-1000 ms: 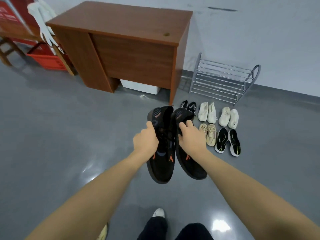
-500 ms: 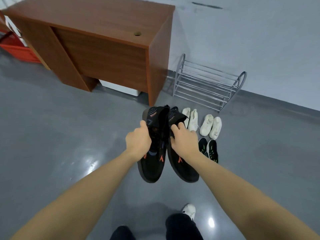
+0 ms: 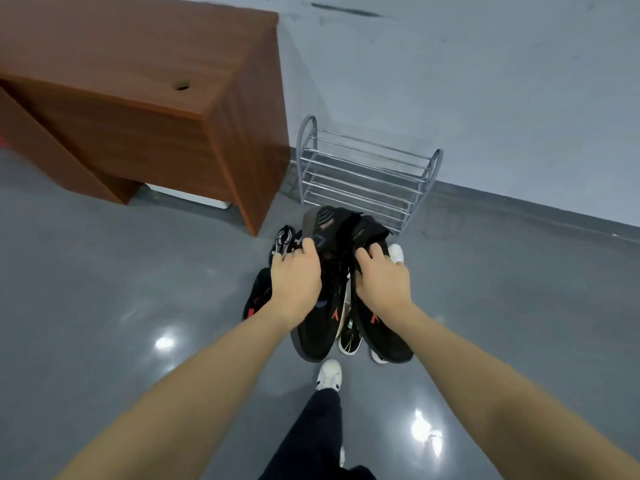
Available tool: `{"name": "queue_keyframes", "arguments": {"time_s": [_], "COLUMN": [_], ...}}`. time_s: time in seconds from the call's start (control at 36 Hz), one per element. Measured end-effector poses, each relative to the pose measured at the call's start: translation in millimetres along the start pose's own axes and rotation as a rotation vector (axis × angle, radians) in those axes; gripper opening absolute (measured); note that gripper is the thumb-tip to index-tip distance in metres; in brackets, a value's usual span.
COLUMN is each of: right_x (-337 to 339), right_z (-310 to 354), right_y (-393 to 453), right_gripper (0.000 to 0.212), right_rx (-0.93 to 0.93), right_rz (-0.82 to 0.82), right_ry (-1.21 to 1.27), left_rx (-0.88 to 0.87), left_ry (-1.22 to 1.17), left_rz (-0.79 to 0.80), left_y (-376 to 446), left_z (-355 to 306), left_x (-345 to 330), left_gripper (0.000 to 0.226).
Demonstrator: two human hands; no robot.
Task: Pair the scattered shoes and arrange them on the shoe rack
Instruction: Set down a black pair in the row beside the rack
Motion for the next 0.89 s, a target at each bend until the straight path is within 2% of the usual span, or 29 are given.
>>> {"name": "queue_keyframes", "arguments": {"time_s": [0.11, 0.31, 0.61, 0.78, 0.89], "right_x": [3, 8, -2, -11, -10], "right_z": [-39, -97, -187, -264, -323], "right_y": [34, 96, 144, 162, 172], "right_gripper": [0.024, 0.02, 0.021, 0.026, 0.022], "right_rx": [-0.042, -0.1, -0.145, -0.089, -0.031], "right_rz": [-0.007, -0.016, 0.002, -0.013, 0.049], "right_ry": [-0.053, -0.028, 0.003, -0.008, -0.03], "left_rx": [-0.067, -0.12, -0.118, -0.098, -0.052], "left_ry": [0.018, -0.007, 0.003, 0.039, 0.065], "left_rz": [-0.009, 0.022, 0.121, 0.15, 0.159], "left_y": [46, 124, 192, 226, 242], "left_z": [-30, -76, -151, -220, -274], "left_x": [0, 0, -17, -34, -41], "left_gripper": [0.031, 0.039, 0.035, 0.031, 0.029]}}
Point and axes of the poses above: each hand's wrist, its own y-axis towards the middle knuckle, its own x-axis out of the back of the hand, z = x × y, the point moved 2 cm from there along y, towards the middle knuckle, and after that the axes turned 1 degree about z, right-handed, at the moved point
